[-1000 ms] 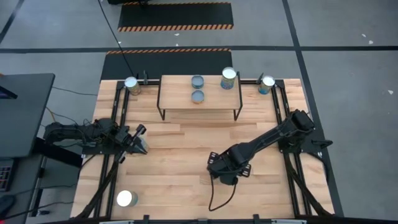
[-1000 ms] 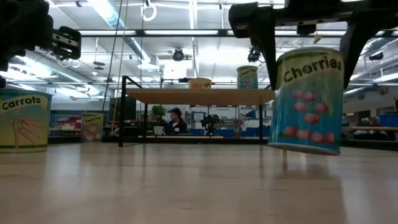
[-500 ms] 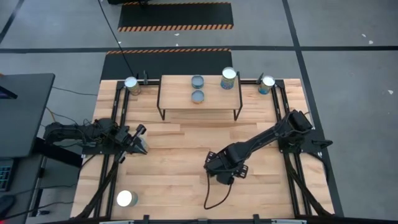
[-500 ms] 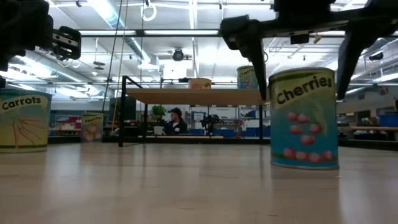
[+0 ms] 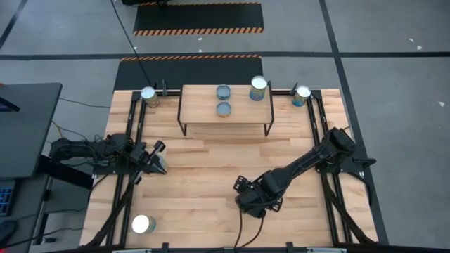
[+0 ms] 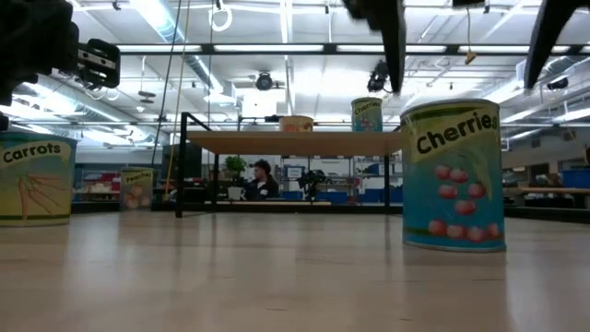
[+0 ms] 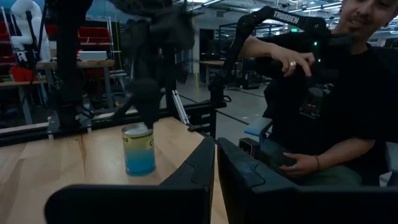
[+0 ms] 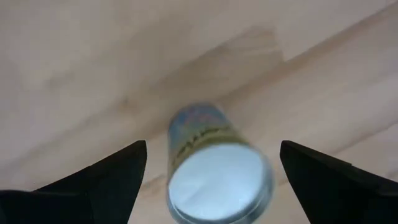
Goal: Pick and place cans onto a shelf
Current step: Put the big blue canned cherries on the shelf aligned with the other big blue canned cherries
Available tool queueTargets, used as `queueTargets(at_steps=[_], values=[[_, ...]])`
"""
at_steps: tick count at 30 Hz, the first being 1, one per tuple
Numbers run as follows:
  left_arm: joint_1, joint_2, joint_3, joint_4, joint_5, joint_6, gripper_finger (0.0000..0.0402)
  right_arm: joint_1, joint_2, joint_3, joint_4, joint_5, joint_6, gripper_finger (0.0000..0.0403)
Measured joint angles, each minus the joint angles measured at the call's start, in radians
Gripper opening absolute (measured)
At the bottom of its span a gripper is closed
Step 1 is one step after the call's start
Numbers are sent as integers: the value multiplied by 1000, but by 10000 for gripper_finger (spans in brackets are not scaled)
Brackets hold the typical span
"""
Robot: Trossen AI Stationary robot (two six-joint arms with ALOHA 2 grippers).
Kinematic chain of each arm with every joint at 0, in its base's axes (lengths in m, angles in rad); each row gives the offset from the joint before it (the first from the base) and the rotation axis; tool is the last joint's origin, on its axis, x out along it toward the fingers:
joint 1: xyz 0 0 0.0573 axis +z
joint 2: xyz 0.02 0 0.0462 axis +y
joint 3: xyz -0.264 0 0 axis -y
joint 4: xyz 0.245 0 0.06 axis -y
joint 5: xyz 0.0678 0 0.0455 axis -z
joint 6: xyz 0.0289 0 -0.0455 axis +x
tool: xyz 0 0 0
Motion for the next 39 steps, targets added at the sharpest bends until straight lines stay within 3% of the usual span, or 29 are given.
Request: queueTargets(at_steps=[7,13,20,24,29,32,39], values=[[0,0,0,0,0,0,27,35,-67,38,-98,4,287,371],[0,0,0,0,0,0,27,42,-294,-230,-21,46,553,357],[0,0,0,0,0,0,27,55,-677,-712,499,105,743,349],[0,0,0,0,0,0,27,54,-802,-966,848,106,794,349],[0,0,0,0,0,0,27,15,-832,-1150,1111,88,860,373],[0,0,0,0,0,0,27,-2,-833,-1200,1216,115,845,395],[0,0,0,0,0,0,27,-7,-779,-1302,1564,101,796,399]])
